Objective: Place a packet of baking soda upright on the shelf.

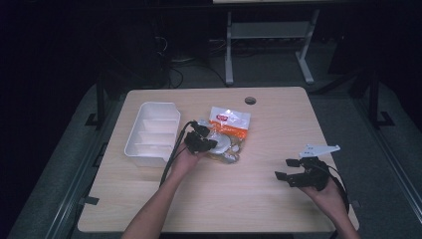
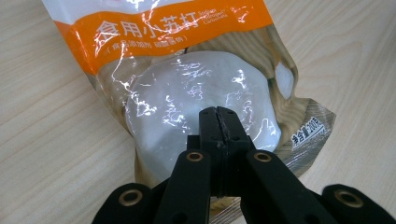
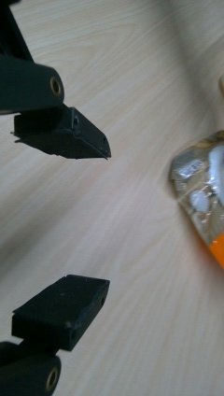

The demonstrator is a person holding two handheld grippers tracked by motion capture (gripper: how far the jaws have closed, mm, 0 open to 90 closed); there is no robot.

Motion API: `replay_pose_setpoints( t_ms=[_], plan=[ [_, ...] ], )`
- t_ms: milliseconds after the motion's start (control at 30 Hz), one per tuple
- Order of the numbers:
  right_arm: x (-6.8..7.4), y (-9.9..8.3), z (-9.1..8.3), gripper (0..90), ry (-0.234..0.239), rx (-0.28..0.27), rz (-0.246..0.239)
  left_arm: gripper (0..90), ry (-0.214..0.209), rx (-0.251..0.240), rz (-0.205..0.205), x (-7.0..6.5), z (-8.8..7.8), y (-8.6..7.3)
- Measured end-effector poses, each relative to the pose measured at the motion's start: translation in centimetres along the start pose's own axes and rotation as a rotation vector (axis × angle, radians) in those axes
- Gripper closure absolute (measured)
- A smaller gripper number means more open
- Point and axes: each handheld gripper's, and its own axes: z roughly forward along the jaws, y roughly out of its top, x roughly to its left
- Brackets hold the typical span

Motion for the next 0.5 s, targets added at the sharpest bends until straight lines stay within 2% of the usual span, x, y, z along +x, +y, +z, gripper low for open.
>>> replay_pose_setpoints(
  t_ms=[67,100,133,267,500],
  plan=[
    [0.1,1.2,0.0,29.9,0.003,0.001,-0.005,90.0,-0.005,-0.005,-0.004,0.0,0.0,-0.1],
    [0.1,1.2,0.0,29.9,0.003,0.001,-0.005,90.0,0.0,-0.003,0.006,0.0,0.0,0.0],
    [0.2,2.9,0.1,29.7,0.004,0.007,-0.014,90.0,0.007,-0.001,0.018,-0.1,0.0,0.0],
    [-0.1,5.9,0.6,28.9,0.016,0.001,-0.003,90.0,0.003,-0.009,0.016,-0.1,0.0,-0.1],
    [-0.7,11.2,2.9,27.4,0.023,0.049,-0.013,90.0,-0.011,-0.016,0.002,0.1,0.0,-0.3]
  ],
)
